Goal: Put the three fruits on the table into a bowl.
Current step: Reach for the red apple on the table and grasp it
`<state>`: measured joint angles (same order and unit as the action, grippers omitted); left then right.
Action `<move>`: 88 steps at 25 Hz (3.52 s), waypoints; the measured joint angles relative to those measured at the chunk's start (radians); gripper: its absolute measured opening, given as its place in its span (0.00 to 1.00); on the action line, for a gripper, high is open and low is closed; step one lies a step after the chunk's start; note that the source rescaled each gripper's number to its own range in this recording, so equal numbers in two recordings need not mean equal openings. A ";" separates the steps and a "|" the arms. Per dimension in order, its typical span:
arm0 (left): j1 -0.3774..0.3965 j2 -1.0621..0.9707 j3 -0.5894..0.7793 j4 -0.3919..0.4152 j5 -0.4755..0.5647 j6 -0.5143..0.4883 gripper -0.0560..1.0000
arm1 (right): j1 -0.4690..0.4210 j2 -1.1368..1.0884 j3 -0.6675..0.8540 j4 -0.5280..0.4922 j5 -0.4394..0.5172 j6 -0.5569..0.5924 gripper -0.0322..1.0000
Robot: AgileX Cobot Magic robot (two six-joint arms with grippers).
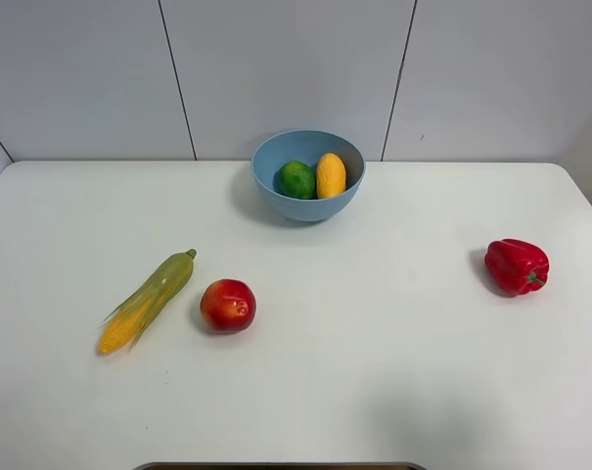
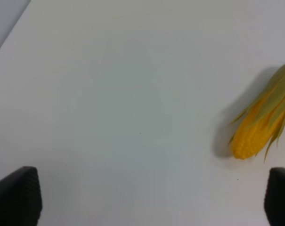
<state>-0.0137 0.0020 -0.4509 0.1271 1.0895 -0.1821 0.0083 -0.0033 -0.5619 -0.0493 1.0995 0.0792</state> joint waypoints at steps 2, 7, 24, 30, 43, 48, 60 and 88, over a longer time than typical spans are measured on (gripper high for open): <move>0.000 0.014 -0.018 -0.001 -0.007 0.009 0.88 | 0.000 0.000 0.000 0.000 0.000 0.000 0.92; 0.001 0.188 -0.150 -0.001 -0.038 0.092 0.88 | 0.000 0.000 0.000 0.000 0.000 0.000 0.92; 0.004 0.834 -0.471 -0.059 -0.146 0.223 0.88 | 0.000 0.000 0.000 0.000 0.000 0.000 0.92; -0.063 0.970 -0.473 -0.060 -0.185 0.252 0.88 | 0.000 0.000 0.000 0.000 0.000 0.000 0.92; -0.578 1.191 -0.595 -0.024 -0.186 0.297 0.88 | 0.000 0.000 0.000 0.000 0.000 0.000 0.92; -0.697 1.286 -0.609 -0.005 -0.191 0.356 0.88 | 0.000 0.000 0.000 0.000 0.000 0.000 0.92; -0.719 1.562 -0.802 -0.049 -0.234 0.370 0.88 | 0.000 0.000 0.000 0.000 0.000 0.000 0.92; -0.674 1.815 -0.742 -0.127 -0.286 0.291 0.88 | 0.000 0.000 0.000 0.000 0.000 0.000 0.92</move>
<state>-0.6877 1.8175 -1.1931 0.0000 0.8031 0.1088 0.0083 -0.0033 -0.5619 -0.0493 1.0995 0.0792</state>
